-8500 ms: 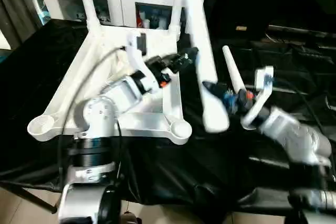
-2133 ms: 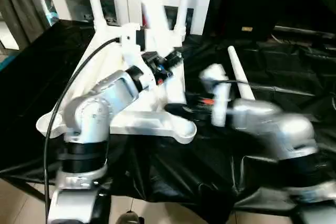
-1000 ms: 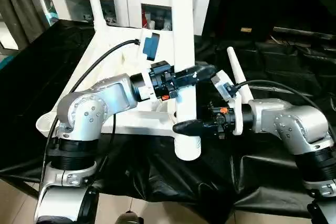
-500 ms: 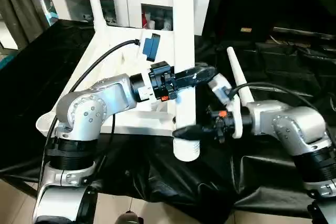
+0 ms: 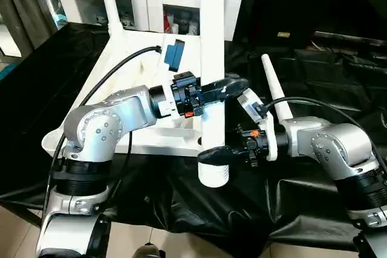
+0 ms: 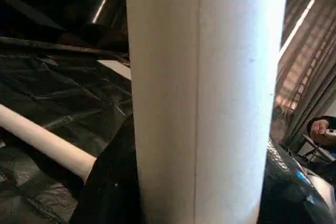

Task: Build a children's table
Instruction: Pick table leg

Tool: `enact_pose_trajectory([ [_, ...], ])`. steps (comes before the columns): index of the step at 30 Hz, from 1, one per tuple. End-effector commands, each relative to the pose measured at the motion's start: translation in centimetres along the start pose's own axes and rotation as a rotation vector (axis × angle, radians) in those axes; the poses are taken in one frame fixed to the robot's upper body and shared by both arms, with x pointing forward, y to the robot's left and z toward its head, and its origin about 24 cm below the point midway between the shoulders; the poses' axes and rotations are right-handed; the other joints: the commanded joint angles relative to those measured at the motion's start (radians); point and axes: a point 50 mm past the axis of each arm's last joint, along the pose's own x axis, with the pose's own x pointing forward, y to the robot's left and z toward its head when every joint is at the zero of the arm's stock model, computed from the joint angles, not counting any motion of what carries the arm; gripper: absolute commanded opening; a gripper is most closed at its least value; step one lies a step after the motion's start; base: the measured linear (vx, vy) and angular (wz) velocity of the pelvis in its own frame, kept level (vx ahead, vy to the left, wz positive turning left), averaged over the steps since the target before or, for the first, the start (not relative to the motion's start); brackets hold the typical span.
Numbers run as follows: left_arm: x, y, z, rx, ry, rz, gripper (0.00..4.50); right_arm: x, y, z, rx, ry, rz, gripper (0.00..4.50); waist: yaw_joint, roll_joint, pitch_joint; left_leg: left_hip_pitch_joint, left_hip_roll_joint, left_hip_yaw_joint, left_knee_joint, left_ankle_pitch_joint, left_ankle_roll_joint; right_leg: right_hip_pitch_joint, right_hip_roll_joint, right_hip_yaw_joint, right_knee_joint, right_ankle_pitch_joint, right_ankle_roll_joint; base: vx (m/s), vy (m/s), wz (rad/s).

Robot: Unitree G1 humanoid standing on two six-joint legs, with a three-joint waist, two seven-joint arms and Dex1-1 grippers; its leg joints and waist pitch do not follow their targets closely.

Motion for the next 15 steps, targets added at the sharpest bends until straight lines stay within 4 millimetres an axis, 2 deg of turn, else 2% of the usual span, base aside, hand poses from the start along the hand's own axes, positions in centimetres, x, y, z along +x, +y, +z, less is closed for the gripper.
enact_pose_trajectory([
  [1,0.58,-0.65,0.57,0.023,0.008,-0.043,1.84,-0.27,-0.08,0.54,-0.019,-0.015,-0.017,2.68,0.002,-0.001,-0.083,0.024,0.056,-0.022,-0.059,-0.086,-0.009,0.048,-0.091,0.048,-0.070,-0.024,-0.215,0.000,0.000,0.00],
  [2,0.61,-0.65,0.57,0.023,0.008,-0.045,1.84,-0.26,-0.06,0.52,-0.017,-0.016,-0.016,2.43,0.002,-0.001,-0.082,0.025,0.056,-0.022,-0.059,-0.090,-0.010,0.047,-0.090,0.048,-0.071,-0.026,-0.215,0.000,0.000,0.00],
  [7,0.69,-0.64,0.59,0.021,0.005,-0.046,1.84,-0.27,-0.18,0.44,-0.007,-0.032,-0.020,2.04,0.003,0.000,-0.083,0.024,0.056,-0.022,-0.059,-0.088,-0.012,0.048,-0.091,0.048,-0.070,-0.015,-0.217,0.000,0.000,0.00],
  [15,0.51,-0.50,0.63,0.027,0.005,-0.030,1.84,-0.23,-0.35,0.42,-0.007,-0.052,-0.029,1.94,0.004,0.004,-0.083,0.025,0.057,-0.023,-0.060,-0.098,-0.017,0.048,-0.091,0.047,-0.069,-0.010,-0.221,0.000,0.000,0.00],
])
